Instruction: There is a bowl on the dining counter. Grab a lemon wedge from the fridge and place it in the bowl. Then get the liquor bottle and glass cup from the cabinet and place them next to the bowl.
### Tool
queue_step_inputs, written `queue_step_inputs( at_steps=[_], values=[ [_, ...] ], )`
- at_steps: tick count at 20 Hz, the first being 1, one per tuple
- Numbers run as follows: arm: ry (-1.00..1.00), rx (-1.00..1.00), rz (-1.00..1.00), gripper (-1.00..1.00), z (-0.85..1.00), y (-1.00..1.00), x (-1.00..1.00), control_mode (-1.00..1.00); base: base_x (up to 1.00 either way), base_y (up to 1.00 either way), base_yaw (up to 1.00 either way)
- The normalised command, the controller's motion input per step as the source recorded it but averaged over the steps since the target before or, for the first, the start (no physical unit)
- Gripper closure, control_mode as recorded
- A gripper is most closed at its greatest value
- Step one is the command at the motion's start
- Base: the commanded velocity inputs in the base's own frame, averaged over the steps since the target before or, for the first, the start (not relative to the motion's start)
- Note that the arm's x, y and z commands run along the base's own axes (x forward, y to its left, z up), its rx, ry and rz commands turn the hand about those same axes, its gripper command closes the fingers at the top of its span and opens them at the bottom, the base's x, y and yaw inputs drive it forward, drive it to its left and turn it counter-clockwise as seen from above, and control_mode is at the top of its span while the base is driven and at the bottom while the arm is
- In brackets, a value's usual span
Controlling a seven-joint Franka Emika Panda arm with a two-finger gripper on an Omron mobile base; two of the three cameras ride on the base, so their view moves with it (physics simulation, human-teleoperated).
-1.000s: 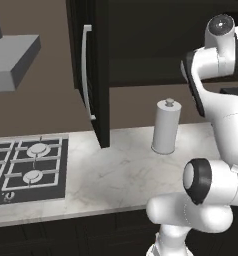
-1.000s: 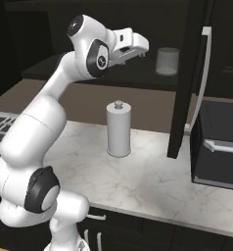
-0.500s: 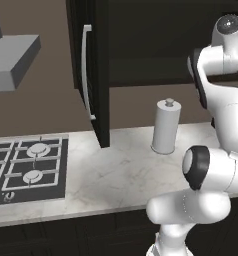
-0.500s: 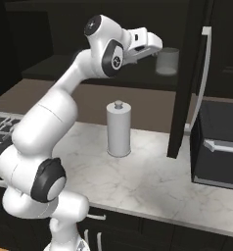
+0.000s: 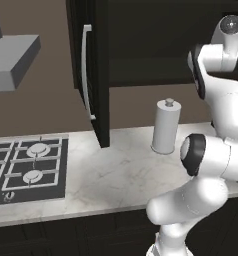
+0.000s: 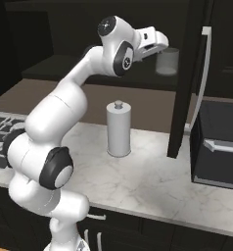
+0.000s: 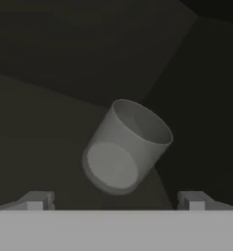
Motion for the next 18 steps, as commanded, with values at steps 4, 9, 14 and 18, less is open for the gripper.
queue_step_inputs(
  at_steps=[4,9,14,18],
  values=[
    [0.00,-0.02,0.07,-1.00,0.00,-0.04,0.35,-1.00,0.00,0.00,0.00],
    [0.00,-0.05,0.01,-1.00,0.00,0.00,0.40,-1.00,0.00,0.00,0.00],
    [0.01,-0.06,0.00,-1.00,0.00,0.00,0.42,-1.00,0.00,0.00,0.00],
    [0.05,-0.06,0.00,-1.00,0.00,0.00,0.41,-1.00,0.00,0.00,0.00]
  ],
)
